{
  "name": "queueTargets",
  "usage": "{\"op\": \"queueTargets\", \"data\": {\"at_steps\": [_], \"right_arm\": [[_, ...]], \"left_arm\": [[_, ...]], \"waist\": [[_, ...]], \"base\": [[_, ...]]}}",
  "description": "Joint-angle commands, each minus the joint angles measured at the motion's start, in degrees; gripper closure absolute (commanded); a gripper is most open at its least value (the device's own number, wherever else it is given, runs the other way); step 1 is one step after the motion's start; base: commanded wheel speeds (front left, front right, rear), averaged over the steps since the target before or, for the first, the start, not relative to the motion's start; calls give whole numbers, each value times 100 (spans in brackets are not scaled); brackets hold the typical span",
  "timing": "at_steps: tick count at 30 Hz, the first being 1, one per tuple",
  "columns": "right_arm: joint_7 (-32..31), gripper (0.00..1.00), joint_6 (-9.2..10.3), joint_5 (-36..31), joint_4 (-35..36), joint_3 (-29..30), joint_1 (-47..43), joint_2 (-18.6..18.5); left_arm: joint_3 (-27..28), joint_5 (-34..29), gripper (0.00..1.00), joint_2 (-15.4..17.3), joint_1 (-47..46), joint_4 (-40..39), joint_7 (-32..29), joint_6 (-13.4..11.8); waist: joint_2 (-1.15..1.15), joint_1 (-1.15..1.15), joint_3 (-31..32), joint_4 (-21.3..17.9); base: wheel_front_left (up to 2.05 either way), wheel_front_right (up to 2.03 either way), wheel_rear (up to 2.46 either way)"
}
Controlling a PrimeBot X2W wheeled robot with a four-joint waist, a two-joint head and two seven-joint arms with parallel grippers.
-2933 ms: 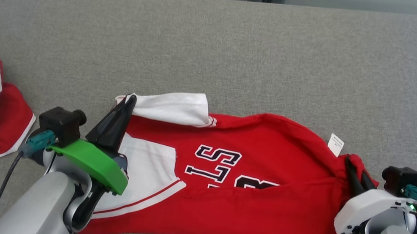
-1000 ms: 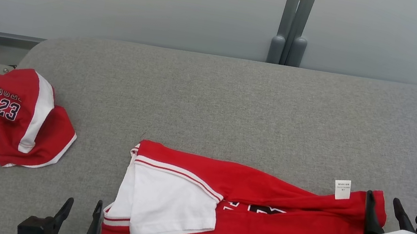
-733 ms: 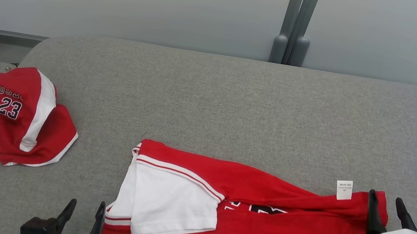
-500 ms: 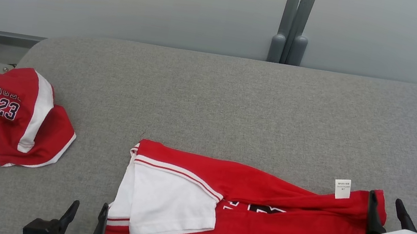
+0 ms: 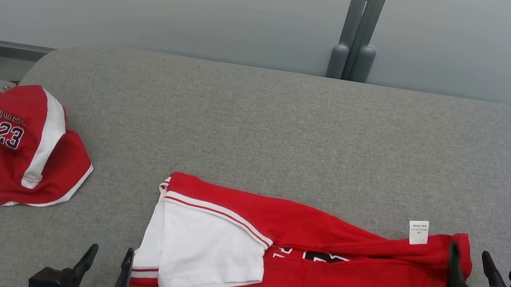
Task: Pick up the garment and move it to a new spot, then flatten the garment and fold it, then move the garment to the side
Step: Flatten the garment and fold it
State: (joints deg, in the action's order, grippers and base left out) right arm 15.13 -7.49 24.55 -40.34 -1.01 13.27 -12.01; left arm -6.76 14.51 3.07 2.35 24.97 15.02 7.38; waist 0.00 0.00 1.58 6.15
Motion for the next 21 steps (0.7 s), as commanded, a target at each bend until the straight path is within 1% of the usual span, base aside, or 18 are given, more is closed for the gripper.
{"op": "queueTargets", "data": {"at_steps": [1, 11, 21], "right_arm": [[-2, 0, 1, 1, -11, -7, -43, -11], [-2, 0, 1, -1, 34, -34, -161, 13], [-2, 0, 1, 53, -119, -39, -114, 41]], "left_arm": [[27, -38, 0, 13, 100, -24, 17, 20], [138, -132, 0, 1, 143, -152, 17, 20], [110, -83, 0, -8, 79, -133, 17, 20]], "waist": [[0, 0, 12, -6], [0, 0, 53, -75], [0, 0, -98, -235]], "base": [[0, 0, 0], [0, 0, 0], [0, 0, 0]]}}
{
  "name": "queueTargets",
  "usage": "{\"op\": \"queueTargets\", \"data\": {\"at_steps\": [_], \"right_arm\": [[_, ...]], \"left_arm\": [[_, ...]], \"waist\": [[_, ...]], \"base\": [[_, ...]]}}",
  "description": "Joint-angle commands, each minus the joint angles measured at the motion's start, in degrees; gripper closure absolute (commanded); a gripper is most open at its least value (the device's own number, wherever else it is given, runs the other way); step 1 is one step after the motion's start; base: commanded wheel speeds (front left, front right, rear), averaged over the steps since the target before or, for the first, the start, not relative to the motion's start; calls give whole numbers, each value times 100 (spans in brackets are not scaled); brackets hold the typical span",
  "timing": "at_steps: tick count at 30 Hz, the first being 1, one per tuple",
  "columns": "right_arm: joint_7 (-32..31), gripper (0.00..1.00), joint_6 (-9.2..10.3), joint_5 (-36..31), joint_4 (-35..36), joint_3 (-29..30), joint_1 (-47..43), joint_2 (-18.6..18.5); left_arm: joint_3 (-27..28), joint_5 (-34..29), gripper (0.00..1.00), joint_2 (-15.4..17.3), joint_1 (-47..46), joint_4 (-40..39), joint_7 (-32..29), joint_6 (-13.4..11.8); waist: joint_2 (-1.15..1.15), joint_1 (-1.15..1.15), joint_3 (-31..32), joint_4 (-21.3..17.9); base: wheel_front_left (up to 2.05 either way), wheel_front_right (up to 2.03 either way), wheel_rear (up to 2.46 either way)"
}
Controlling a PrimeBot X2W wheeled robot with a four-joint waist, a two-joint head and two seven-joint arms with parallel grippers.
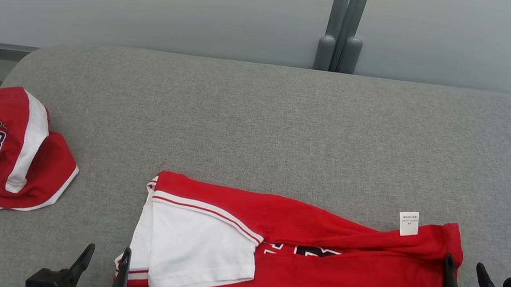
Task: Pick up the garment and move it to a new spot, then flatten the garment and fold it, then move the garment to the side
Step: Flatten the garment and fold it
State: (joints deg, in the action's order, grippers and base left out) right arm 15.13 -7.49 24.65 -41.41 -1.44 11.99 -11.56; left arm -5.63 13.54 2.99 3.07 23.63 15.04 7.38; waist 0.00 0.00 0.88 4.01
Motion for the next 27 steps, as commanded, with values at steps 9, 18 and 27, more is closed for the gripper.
{"op": "queueTargets", "data": {"at_steps": [9, 18, 27], "right_arm": [[-2, 0, 1, 19, -3, 86, 105, 11], [-2, 0, 1, 167, -348, 112, 171, 96], [-2, 0, 1, 219, -1020, 207, 274, 171]], "left_arm": [[-10, 23, 0, -3, -13, -2, 16, 20], [-46, 33, 0, -5, -24, 25, 16, 20], [-58, 85, 0, 28, -51, 90, 15, 20]], "waist": [[0, 0, -51, -21], [0, 0, -85, 23], [0, 0, -139, 171]], "base": [[0, 0, 0], [0, 0, 0], [0, 0, 0]]}}
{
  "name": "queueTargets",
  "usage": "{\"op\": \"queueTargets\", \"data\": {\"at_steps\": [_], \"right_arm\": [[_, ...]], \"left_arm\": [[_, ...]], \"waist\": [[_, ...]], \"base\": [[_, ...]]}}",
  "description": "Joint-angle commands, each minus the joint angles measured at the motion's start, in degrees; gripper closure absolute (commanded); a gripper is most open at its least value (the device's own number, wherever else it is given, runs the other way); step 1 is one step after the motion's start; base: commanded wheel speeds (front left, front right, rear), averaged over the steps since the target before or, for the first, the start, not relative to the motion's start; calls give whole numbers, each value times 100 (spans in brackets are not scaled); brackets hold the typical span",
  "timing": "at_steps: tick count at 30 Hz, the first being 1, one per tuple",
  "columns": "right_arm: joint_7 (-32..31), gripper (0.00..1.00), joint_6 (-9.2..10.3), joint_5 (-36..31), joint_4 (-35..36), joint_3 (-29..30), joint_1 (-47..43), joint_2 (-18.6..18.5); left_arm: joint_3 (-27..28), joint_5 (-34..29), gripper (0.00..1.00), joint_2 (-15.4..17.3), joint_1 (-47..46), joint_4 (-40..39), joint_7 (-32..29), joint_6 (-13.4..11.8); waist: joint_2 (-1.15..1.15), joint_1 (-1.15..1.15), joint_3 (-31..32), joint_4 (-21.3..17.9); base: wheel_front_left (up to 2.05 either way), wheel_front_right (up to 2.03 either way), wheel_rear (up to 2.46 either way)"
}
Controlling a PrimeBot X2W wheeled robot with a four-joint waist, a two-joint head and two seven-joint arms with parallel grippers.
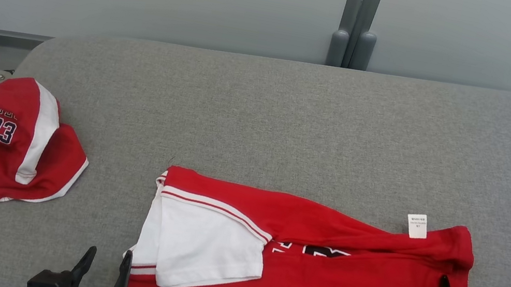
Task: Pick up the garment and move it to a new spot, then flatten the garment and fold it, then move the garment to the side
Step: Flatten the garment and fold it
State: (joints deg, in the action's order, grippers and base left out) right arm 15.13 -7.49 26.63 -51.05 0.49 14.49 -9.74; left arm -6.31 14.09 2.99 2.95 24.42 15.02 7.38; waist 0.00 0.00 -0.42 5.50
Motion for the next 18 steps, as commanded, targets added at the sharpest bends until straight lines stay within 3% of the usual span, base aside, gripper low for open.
{"op": "queueTargets", "data": {"at_steps": [1, 9, 10, 11, 12, 18], "right_arm": [[-2, 0, 1, 24, -129, 12, 49, -9], [-8, 0, 1, 73, -585, -72, 175, 17], [-8, 4, 1, 72, -608, -97, 185, 17], [-9, 67, 1, 72, -637, -126, 194, 17], [-9, 100, 1, 52, -656, -157, 203, 5], [-3, 100, 4, -139, -399, -116, 288, -171]], "left_arm": [[9, 37, 0, 29, -37, 21, 17, 20], [-55, 78, 0, 43, -47, 59, 17, 21], [-58, 91, 0, 48, -49, 59, 17, 21], [-58, 100, 0, 54, -50, 62, 17, 21], [-63, 110, 0, 57, -51, 65, 17, 21], [-80, 168, 0, 75, -89, 64, 17, 21]], "waist": [[0, 0, -10, 35], [0, 0, -34, 95], [0, 0, -37, 97], [0, 0, -40, 97], [0, 0, -44, 97], [0, 0, -72, 92]], "base": [[0, 0, 0], [0, 0, 0], [0, 0, 0], [0, 0, 0], [0, 0, 0], [0, 0, 0]]}}
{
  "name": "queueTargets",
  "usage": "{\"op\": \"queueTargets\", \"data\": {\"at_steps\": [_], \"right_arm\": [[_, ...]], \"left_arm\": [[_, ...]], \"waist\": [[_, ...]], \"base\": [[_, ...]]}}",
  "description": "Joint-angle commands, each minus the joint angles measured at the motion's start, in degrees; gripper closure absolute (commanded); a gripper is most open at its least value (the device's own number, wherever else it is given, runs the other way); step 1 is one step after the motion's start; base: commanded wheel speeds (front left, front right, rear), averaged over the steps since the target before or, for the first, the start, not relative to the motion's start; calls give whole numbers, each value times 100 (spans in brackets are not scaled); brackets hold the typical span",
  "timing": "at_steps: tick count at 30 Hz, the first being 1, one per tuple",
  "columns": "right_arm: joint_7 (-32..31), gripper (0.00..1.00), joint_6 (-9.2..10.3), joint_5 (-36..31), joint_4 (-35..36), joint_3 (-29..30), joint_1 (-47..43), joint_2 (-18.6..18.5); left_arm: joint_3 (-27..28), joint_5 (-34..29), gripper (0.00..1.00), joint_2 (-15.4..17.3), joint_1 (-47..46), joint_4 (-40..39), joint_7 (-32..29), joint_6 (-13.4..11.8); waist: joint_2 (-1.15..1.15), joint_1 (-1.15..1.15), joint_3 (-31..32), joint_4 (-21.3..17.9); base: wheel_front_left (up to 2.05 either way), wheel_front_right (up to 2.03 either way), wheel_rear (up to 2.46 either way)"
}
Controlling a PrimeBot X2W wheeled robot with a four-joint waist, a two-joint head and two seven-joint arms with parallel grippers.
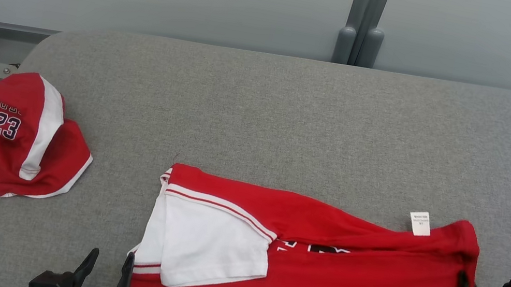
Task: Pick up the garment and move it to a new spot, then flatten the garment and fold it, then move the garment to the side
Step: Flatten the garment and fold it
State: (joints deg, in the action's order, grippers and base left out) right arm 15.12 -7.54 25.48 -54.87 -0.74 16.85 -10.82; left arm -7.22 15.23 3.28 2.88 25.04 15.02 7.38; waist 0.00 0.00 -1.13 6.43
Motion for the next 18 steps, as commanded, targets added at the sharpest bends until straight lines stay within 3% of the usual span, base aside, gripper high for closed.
{"op": "queueTargets", "data": {"at_steps": [1, 9, 18], "right_arm": [[0, 100, 11, -82, 121, 59, 52, -86], [-1, 100, 10, -816, 1604, -166, -197, 16], [-1, 100, 9, -618, 2226, -1544, -5, 212]], "left_arm": [[6, 57, 0, 46, -87, -7, 17, 21], [-6, 101, 0, 28, -47, 11, 16, 21], [-161, 138, 0, -2, -79, 72, 17, 21]], "waist": [[0, 0, -3, -4], [0, 0, 16, -35], [0, 0, 79, 128]], "base": [[0, 0, 0], [0, 0, 0], [0, 0, 0]]}}
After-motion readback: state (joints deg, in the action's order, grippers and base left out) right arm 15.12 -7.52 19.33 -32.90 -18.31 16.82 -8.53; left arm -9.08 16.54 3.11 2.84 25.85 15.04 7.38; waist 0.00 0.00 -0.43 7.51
